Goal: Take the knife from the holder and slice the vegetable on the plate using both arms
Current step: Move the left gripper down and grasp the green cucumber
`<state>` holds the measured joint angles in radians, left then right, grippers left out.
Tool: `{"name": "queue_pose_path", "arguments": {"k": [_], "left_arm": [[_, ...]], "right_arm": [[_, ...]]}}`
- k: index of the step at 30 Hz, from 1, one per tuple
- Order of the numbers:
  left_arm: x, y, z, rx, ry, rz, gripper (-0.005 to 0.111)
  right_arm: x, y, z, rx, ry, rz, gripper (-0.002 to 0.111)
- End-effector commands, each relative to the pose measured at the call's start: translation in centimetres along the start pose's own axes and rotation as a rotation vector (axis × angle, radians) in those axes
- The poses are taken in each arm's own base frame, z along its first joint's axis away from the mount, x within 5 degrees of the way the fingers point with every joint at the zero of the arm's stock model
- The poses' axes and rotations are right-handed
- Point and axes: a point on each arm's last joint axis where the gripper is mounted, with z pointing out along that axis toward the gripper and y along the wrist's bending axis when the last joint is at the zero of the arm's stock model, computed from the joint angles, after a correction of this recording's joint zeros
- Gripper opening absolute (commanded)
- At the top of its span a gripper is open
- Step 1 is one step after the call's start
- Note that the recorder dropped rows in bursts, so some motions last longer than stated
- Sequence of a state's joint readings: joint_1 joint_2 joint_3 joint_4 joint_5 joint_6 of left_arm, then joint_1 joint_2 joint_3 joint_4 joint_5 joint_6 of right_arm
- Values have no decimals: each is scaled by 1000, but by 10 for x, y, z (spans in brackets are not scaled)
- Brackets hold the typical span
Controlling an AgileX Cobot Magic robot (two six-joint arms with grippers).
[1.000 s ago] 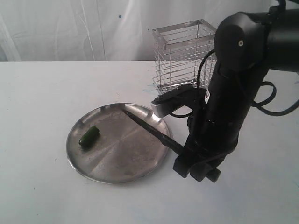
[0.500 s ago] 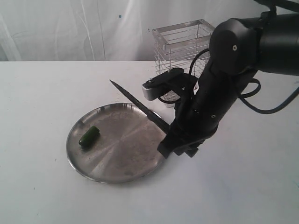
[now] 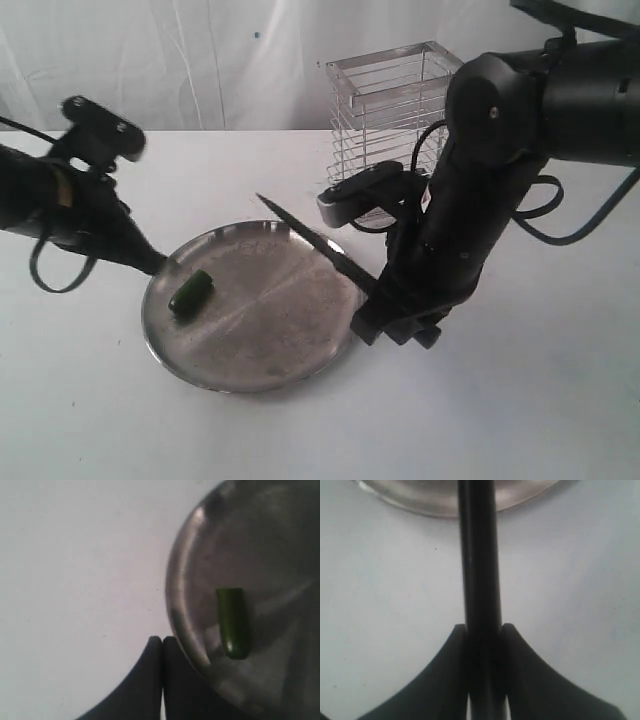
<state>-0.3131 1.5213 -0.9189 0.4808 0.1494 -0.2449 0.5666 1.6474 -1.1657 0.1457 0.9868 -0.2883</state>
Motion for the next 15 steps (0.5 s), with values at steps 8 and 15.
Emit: {"name": "queue_pose_path", "arguments": {"k": [8, 15], "left_arm": [[-19, -69, 24, 331, 185, 400, 0], [-26, -60, 26, 287, 150, 422, 4]], "right_arm": [[2, -32, 5, -56, -44, 182, 0], [1, -32, 5, -56, -53, 184, 0]]}}
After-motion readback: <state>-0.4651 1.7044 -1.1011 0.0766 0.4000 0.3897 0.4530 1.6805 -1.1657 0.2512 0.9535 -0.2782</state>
